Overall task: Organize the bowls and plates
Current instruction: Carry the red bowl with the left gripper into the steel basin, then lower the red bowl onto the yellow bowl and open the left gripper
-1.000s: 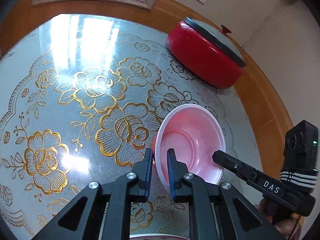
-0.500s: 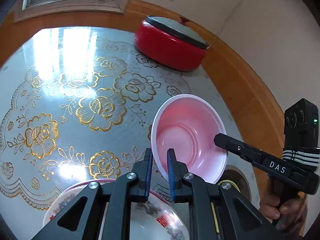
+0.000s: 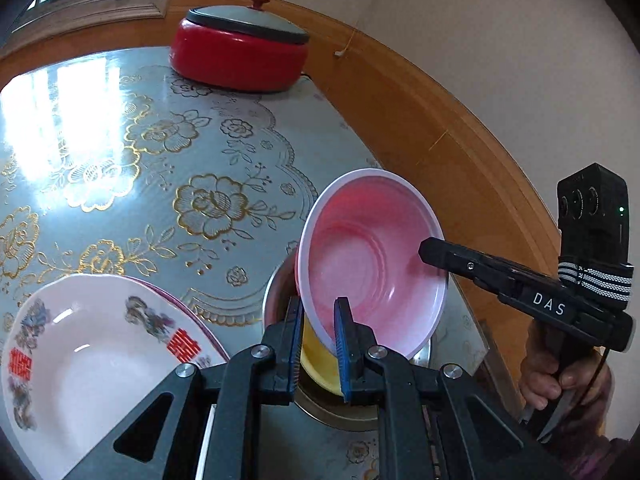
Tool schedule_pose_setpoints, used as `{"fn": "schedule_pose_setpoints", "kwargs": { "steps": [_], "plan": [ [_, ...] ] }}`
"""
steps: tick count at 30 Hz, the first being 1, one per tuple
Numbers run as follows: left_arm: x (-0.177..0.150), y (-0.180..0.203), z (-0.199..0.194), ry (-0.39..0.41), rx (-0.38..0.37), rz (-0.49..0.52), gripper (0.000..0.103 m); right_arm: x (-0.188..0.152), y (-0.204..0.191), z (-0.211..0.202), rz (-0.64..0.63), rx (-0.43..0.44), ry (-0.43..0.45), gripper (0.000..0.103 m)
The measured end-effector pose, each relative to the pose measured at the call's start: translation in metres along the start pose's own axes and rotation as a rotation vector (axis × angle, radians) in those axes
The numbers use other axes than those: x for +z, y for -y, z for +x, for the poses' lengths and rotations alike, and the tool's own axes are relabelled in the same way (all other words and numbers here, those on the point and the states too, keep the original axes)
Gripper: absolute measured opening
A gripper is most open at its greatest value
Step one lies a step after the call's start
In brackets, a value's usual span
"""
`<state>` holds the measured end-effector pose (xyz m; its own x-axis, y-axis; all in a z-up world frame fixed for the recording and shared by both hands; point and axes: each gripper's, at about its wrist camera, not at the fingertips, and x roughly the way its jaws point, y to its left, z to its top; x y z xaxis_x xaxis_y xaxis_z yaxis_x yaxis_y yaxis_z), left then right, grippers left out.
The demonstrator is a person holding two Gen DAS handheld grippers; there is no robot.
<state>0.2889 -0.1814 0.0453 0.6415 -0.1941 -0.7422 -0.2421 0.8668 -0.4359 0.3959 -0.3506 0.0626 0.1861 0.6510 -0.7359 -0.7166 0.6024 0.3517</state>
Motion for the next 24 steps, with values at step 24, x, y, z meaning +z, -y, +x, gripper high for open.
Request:
{"fn": "schedule_pose_setpoints", "kwargs": {
  "steps": [24],
  "plan": [
    [-0.035,0.018,0.043,-0.052,0.139,0.061,0.015,-0.043,0.034,0.034,0.035,-0.081,-0.115,0.008]
  ]
}}
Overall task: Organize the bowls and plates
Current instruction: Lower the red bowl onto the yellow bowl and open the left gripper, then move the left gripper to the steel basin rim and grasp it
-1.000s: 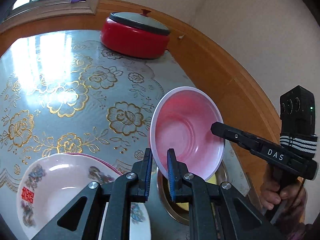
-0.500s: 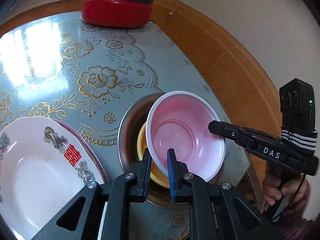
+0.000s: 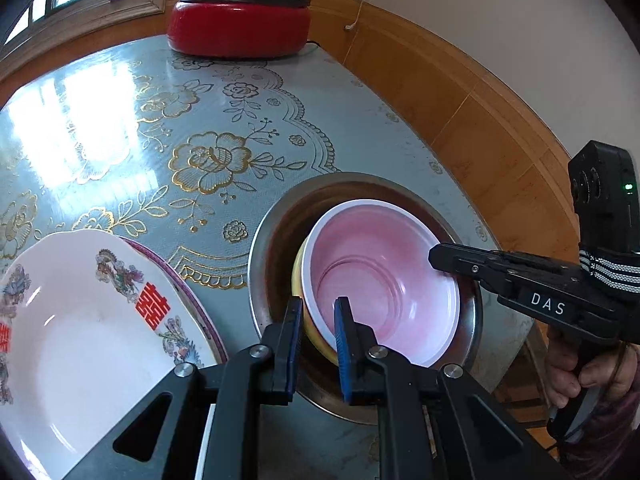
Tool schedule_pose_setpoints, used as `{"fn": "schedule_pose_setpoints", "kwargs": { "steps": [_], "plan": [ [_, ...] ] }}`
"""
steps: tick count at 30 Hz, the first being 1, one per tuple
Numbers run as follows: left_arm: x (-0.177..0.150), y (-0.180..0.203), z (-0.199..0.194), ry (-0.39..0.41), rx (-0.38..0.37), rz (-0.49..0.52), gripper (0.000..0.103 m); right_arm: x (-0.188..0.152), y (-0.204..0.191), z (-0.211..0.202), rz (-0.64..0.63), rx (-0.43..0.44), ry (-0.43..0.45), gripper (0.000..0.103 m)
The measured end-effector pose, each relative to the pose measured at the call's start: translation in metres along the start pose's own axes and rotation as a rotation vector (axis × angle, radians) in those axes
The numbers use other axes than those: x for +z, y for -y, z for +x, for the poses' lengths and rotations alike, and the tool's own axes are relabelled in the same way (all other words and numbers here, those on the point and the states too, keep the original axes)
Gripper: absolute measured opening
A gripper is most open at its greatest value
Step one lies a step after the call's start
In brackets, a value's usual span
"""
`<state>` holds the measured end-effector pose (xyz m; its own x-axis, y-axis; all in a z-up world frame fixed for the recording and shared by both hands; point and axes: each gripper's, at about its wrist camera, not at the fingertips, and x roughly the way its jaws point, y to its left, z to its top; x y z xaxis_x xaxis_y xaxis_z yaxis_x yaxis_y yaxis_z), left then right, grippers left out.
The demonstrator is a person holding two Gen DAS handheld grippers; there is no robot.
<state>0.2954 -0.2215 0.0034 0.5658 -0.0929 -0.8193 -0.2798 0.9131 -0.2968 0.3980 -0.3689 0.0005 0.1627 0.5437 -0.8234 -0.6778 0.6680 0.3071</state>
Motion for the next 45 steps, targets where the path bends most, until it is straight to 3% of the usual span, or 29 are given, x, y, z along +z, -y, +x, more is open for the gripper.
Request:
{"fn": "schedule_pose_setpoints", "kwargs": {
  "steps": [3,6,11,25,32,45],
  "plan": [
    [-0.001,-0.001,-0.005,0.016,-0.005,-0.001,0.015,0.0,0.002,-0.003,0.003,0.006,0.009,0.008],
    [-0.001,-0.007,-0.015,0.041,-0.019,-0.015,0.016,0.0,0.005,-0.009,0.007,0.013,0.033,0.019],
    [-0.005,-0.017,-0.026,0.068,-0.007,-0.042,0.016,-0.003,0.005,-0.014,0.013,0.013,0.06,0.019],
    [-0.02,-0.018,-0.03,0.076,0.027,-0.095,0.017,-0.019,-0.014,-0.03,-0.066,-0.116,0.226,0.022],
    [-0.022,-0.014,-0.032,0.087,0.038,-0.026,0.017,-0.036,-0.027,-0.03,-0.028,-0.159,0.247,0.024],
    [-0.035,-0.015,-0.036,0.032,-0.071,0.124,0.017,-0.076,-0.028,-0.049,0.228,-0.283,0.271,0.031]
  ]
}}
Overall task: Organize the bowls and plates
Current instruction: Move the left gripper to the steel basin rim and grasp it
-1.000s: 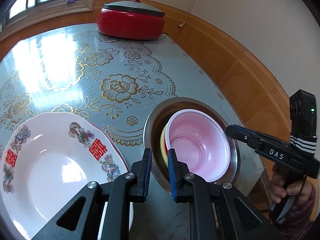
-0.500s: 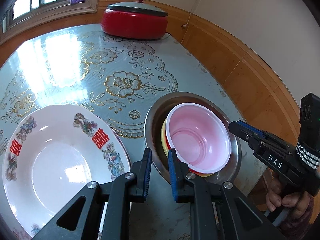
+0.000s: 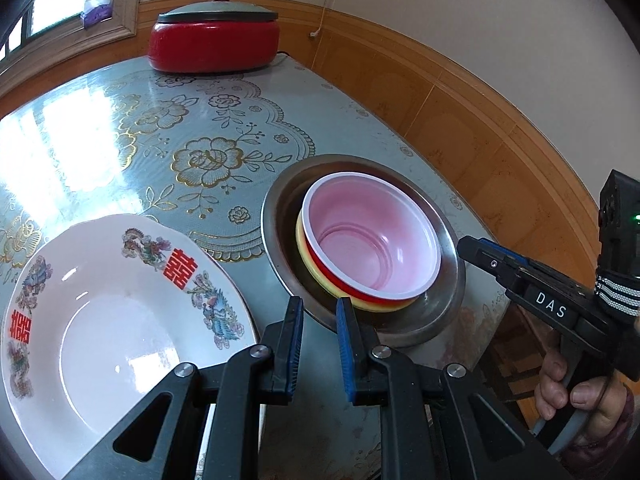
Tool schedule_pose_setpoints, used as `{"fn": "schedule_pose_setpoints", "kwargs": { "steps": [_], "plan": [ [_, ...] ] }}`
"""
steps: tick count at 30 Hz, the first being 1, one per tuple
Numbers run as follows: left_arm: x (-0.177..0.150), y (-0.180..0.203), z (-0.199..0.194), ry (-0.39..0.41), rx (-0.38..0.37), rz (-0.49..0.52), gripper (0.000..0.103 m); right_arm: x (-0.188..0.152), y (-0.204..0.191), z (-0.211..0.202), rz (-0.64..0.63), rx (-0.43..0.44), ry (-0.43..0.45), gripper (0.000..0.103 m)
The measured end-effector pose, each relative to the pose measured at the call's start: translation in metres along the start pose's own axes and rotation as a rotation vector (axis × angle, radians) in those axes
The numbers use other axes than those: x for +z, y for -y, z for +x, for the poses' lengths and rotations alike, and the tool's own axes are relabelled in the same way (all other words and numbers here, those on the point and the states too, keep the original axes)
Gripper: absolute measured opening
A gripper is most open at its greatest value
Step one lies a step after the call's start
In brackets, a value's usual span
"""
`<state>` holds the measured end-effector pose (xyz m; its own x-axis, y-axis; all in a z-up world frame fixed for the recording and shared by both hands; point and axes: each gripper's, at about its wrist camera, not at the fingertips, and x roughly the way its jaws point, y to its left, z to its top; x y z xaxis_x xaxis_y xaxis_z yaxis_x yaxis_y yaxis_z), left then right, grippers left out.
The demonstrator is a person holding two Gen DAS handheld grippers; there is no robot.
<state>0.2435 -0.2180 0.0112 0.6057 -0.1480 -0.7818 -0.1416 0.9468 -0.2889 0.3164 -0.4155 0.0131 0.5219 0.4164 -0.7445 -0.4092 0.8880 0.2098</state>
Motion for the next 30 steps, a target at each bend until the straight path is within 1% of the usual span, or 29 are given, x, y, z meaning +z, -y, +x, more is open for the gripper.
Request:
{"fn": "schedule_pose_setpoints", "kwargs": {
  "steps": [4,8,13,18,25,27,28,30],
  "plan": [
    [-0.001,0.0,-0.003,-0.007,-0.021,0.03,0.018,-0.006,0.01,0.001,0.086,-0.008,-0.023,0.031],
    [-0.001,-0.003,0.002,-0.023,-0.027,0.048,0.018,-0.009,0.015,0.01,0.179,0.038,-0.061,0.031],
    [0.0,-0.003,0.004,-0.024,-0.032,0.068,0.019,-0.007,0.015,0.023,0.216,0.047,-0.079,0.031],
    [0.004,-0.003,0.005,-0.009,-0.018,0.074,0.019,-0.002,0.012,0.033,0.168,0.013,-0.086,0.031],
    [0.008,0.0,0.008,0.023,0.021,0.07,0.023,0.001,0.007,0.042,0.039,-0.024,-0.086,0.031],
    [0.009,-0.001,0.009,0.031,0.021,0.065,0.026,0.003,0.002,0.043,-0.015,-0.022,-0.081,0.026],
    [0.009,-0.001,0.01,0.034,0.023,0.06,0.026,0.004,-0.001,0.042,-0.043,-0.023,-0.072,0.017],
    [0.011,-0.001,0.011,0.041,0.026,0.047,0.026,0.007,-0.003,0.042,-0.073,-0.054,-0.058,0.016]
  ]
}}
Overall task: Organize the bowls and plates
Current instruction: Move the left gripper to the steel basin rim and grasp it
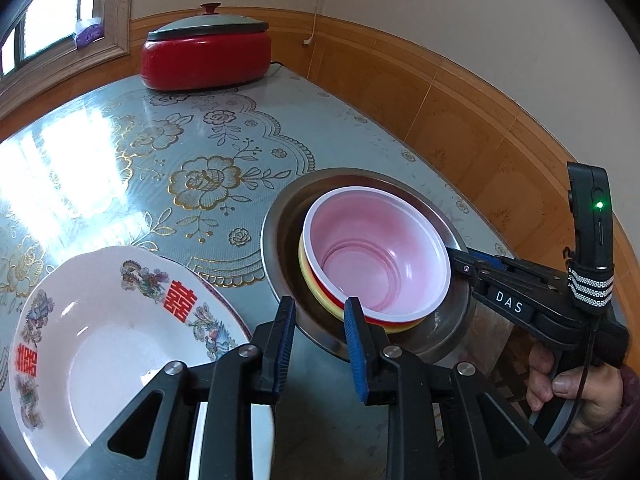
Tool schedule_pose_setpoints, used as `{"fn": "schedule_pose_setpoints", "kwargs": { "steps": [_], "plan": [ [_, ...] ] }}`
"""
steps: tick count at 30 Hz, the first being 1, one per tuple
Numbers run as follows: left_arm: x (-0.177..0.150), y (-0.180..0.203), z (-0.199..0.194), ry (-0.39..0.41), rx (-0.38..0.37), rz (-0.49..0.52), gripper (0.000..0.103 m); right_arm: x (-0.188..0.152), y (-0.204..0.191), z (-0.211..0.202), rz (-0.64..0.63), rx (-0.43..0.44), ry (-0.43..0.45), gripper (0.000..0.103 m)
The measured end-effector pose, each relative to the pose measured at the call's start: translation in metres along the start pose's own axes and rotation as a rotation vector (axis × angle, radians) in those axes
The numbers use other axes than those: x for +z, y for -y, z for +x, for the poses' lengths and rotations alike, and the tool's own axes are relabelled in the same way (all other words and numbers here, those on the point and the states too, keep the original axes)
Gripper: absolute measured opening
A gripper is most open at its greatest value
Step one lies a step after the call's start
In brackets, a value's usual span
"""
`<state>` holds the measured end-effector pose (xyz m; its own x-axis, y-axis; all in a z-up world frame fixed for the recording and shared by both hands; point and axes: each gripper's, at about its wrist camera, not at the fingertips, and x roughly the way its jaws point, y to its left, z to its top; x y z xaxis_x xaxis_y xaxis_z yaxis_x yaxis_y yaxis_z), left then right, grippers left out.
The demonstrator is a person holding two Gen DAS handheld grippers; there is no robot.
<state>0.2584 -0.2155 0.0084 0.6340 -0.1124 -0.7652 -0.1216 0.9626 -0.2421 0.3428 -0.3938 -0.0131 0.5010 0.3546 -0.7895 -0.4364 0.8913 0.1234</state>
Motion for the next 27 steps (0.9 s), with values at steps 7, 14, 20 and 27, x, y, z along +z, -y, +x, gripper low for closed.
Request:
{"fn": "schedule_pose_setpoints", "kwargs": {
  "steps": [7,14,20,27],
  "plan": [
    [0.01,-0.004,-0.003,0.043,0.021,-0.055,0.025,0.019,0.021,0.01,0.001,0.033,-0.023,0.014],
    [0.016,0.0,0.006,0.026,0.018,-0.104,0.025,0.037,0.042,0.02,-0.026,0.02,-0.038,0.016],
    [0.023,0.012,0.023,0.005,0.016,-0.108,0.025,0.042,0.071,0.028,0.045,0.175,-0.095,0.023],
    [0.019,0.022,0.043,-0.036,0.048,-0.099,0.02,0.042,0.08,0.024,0.032,0.227,-0.068,0.026]
  ]
}}
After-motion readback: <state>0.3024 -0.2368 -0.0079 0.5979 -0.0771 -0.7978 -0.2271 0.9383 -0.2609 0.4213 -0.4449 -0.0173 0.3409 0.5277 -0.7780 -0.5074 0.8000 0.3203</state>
